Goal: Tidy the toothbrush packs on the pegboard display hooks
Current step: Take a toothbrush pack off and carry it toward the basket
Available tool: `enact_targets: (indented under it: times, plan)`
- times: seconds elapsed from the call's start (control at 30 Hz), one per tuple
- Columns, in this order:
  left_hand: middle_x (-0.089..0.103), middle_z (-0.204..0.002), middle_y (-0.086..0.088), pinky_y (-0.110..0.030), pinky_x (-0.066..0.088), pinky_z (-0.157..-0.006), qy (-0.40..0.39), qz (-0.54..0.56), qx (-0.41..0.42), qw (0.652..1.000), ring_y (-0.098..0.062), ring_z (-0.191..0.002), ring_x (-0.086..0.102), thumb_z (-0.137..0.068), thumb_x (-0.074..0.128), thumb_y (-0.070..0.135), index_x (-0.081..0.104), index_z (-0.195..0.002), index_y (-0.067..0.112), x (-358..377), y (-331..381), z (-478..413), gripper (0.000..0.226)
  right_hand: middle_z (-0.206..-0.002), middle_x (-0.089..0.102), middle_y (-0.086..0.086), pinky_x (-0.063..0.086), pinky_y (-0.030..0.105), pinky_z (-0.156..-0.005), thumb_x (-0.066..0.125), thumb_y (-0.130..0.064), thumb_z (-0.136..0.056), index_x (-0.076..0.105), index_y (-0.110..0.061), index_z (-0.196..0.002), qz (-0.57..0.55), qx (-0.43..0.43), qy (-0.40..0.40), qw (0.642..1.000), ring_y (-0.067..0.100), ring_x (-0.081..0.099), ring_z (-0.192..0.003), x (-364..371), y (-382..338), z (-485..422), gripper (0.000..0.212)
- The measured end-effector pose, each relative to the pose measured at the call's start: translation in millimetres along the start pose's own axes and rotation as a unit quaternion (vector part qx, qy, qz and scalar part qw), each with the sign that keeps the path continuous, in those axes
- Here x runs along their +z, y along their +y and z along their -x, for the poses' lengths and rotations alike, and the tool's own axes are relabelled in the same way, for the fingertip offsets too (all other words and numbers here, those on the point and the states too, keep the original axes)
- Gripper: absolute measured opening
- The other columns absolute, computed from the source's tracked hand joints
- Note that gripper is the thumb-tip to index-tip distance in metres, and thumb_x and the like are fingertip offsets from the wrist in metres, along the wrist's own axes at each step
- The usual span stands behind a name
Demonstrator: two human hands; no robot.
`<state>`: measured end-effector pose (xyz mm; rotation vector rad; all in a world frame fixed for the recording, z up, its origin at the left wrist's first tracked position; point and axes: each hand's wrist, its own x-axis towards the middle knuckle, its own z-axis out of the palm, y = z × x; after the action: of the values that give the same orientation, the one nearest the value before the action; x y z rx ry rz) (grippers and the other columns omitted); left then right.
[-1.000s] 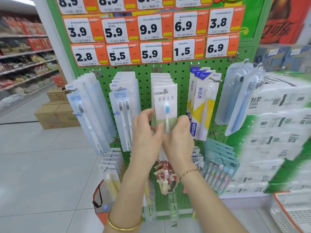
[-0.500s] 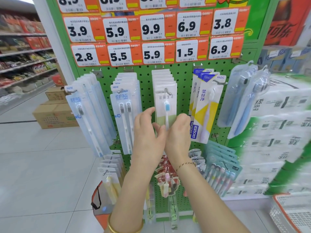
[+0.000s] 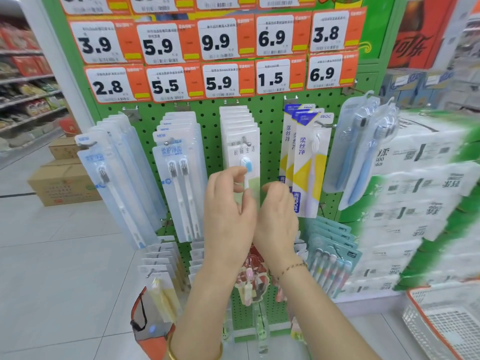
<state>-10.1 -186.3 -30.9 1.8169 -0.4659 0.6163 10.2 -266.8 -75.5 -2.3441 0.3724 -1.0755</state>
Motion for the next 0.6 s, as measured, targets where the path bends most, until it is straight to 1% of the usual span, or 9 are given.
enact_targets:
  times: [0.07, 0.13, 0.17, 0.23, 0.3, 0.37, 0.47, 0.53, 0.6]
  plan:
    - [0.051, -0.107, 0.008, -0.015, 0.043, -0.074, -0.021, 0.014, 0.003, 1.0, -0.002, -0.094, 0.052, -0.089, 0.051, 0.002, 0.056, -0.113, 0.021, 3.8, -0.1, 3.0, 0.032, -0.098, 0.055, 0.002, 0.035, 0.027, -0.057, 0.04, -0.059, -0.079, 0.054, -0.011, -0.098, -0.004, -0.013, 0.041, 0.999, 0.02, 0.051, -0.09, -10.5, 15.1, 1.0, 0.054]
    - [0.051, -0.106, 0.011, -0.011, 0.042, -0.072, -0.045, 0.025, 0.0, 0.999, -0.002, -0.093, 0.052, -0.089, 0.052, 0.001, 0.056, -0.112, 0.022, 11.1, -0.9, 5.0, 0.032, -0.097, 0.056, 0.003, 0.033, 0.025, -0.06, 0.061, -0.046, -0.083, 0.055, -0.009, -0.099, -0.03, 0.011, 0.106, 0.994, 0.021, 0.053, -0.089, -24.2, 30.9, -4.9, 0.041]
    - [0.05, -0.105, 0.013, -0.01, 0.041, -0.072, -0.058, 0.029, -0.005, 0.998, -0.001, -0.092, 0.052, -0.089, 0.052, 0.001, 0.056, -0.112, 0.022, 15.9, -1.2, 5.5, 0.031, -0.099, 0.055, 0.005, 0.032, 0.024, -0.064, 0.066, -0.037, -0.084, 0.054, -0.007, -0.102, -0.044, 0.028, 0.128, 0.99, 0.025, 0.054, -0.09, -30.1, 37.8, -10.3, 0.036]
    - [0.05, -0.105, 0.014, -0.008, 0.04, -0.073, -0.087, 0.037, -0.014, 0.995, 0.003, -0.091, 0.051, -0.09, 0.052, 0.002, 0.056, -0.111, 0.024, 25.7, -0.3, 6.4, 0.031, -0.105, 0.054, 0.01, 0.035, 0.026, -0.075, 0.067, -0.026, -0.086, 0.052, -0.002, -0.109, -0.057, 0.046, 0.139, 0.988, 0.029, 0.053, -0.097, -38.8, 48.3, -22.5, 0.036]
    - [0.051, -0.107, 0.011, -0.006, 0.04, -0.072, -0.113, 0.045, -0.02, 0.992, 0.005, -0.091, 0.051, -0.09, 0.052, 0.002, 0.055, -0.111, 0.023, 33.4, 0.3, 7.2, 0.03, -0.113, 0.053, 0.015, 0.037, 0.033, -0.089, 0.065, -0.022, -0.087, 0.049, 0.002, -0.118, -0.057, 0.044, 0.119, 0.99, 0.031, 0.049, -0.107, -42.0, 53.5, -33.2, 0.042]
    - [0.052, -0.109, 0.009, -0.005, 0.04, -0.072, -0.129, 0.053, -0.026, 0.99, 0.006, -0.093, 0.051, -0.091, 0.051, 0.003, 0.056, -0.112, 0.021, 38.2, 0.3, 7.3, 0.029, -0.123, 0.051, 0.017, 0.036, 0.035, -0.097, 0.061, -0.021, -0.09, 0.044, 0.003, -0.128, -0.074, 0.051, 0.09, 0.992, 0.029, 0.046, -0.116, -41.3, 57.2, -41.2, 0.048]
    - [0.052, -0.109, 0.011, -0.005, 0.04, -0.073, -0.14, 0.057, -0.036, 0.988, 0.007, -0.094, 0.05, -0.092, 0.051, 0.003, 0.056, -0.113, 0.021, 41.8, -0.4, 7.1, 0.028, -0.123, 0.053, 0.013, 0.038, 0.031, -0.092, 0.052, -0.021, -0.096, 0.039, -0.002, -0.133, -0.129, 0.086, 0.057, 0.986, 0.025, 0.049, -0.114, -38.7, 63.2, -52.2, 0.044]
    - [0.051, -0.109, 0.013, -0.005, 0.04, -0.073, -0.142, 0.056, -0.039, 0.987, 0.008, -0.093, 0.05, -0.092, 0.051, 0.003, 0.056, -0.113, 0.022, 43.3, -0.9, 7.3, 0.029, -0.115, 0.058, 0.009, 0.042, 0.034, -0.087, 0.047, -0.019, -0.097, 0.045, -0.004, -0.126, -0.164, 0.11, 0.04, 0.979, 0.026, 0.053, -0.107, -37.4, 67.3, -58.2, 0.032]
    - [0.051, -0.108, 0.014, -0.006, 0.04, -0.072, -0.142, 0.061, -0.04, 0.987, 0.008, -0.092, 0.051, -0.092, 0.051, 0.003, 0.056, -0.112, 0.022, 44.3, -1.6, 7.6, 0.028, -0.102, 0.059, 0.001, 0.042, 0.034, -0.083, 0.045, -0.014, -0.097, 0.053, -0.005, -0.112, -0.202, 0.123, 0.029, 0.971, 0.023, 0.054, -0.099, -38.3, 69.7, -62.1, 0.02]
